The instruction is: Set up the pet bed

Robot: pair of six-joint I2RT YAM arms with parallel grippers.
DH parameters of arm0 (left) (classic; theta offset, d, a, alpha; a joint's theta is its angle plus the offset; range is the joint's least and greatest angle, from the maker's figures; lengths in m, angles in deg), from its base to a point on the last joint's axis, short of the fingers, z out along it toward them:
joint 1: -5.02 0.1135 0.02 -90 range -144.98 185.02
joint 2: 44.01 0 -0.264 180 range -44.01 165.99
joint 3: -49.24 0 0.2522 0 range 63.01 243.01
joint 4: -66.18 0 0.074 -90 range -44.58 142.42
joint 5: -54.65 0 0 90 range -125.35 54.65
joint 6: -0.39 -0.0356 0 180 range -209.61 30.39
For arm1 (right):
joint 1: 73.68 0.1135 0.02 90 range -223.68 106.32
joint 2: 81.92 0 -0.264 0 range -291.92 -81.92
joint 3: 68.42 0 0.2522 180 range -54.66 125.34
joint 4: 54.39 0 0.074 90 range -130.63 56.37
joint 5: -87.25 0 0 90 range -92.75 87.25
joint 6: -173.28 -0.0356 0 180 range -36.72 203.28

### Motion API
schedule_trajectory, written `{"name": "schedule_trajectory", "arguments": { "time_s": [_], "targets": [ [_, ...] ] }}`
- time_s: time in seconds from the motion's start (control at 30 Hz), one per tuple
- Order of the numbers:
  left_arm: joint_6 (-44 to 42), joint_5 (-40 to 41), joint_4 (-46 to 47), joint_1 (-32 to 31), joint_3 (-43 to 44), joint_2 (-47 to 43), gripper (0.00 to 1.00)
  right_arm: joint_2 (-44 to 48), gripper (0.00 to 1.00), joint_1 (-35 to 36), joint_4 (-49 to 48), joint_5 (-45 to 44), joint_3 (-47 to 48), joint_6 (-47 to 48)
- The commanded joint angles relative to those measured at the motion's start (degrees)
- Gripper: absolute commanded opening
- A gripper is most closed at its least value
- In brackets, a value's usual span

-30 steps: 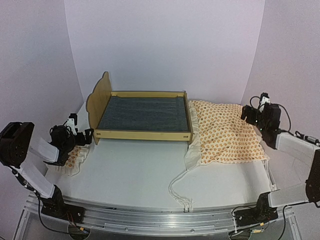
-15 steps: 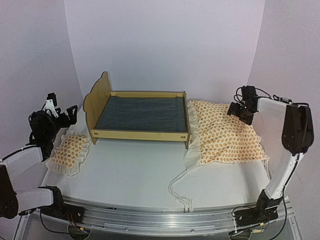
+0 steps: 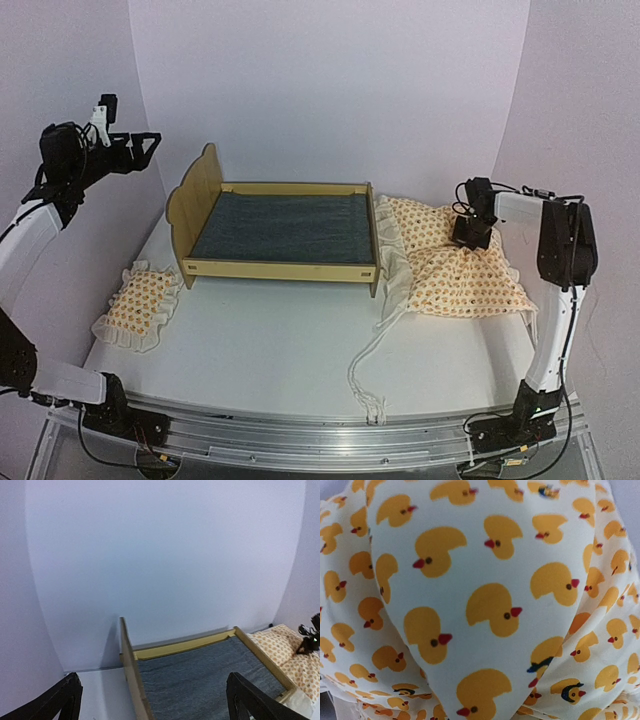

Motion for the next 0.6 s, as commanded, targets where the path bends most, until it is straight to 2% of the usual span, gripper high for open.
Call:
{"name": "schedule_trajectory", "arguments": {
  "time_s": [0.0, 0.13, 0.33, 0.43, 0.57],
  "targets": [
    [-0.48, -14.66, -4.98, -2.29, 5.28, 1.31, 0.99, 10.03, 0.0, 0.07, 0.54, -4.41, 9.07, 10.82],
    [1.54, -18.03, -4.5, -3.33, 6.93, 2.41, 0.97, 15.34, 0.0, 0.24, -3.48, 3.17, 18.25, 19.7],
    [1.61, -19.09, -4.52, -3.4, 7.76, 2.54, 0.95, 21.69, 0.0, 2.71, -15.33, 27.8, 25.46, 30.52],
    [1.48, -20.98, -4.86, -4.67, 7.79, 2.71, 0.95, 20.25, 0.0, 6.26, -17.59, 37.81, 32.54, 31.1],
    [0.91, -22.74, -6.16, -6.19, 7.73, 3.09, 0.97, 15.25, 0.0, 13.27, -21.52, 44.38, 40.23, 28.29]
  ]
}}
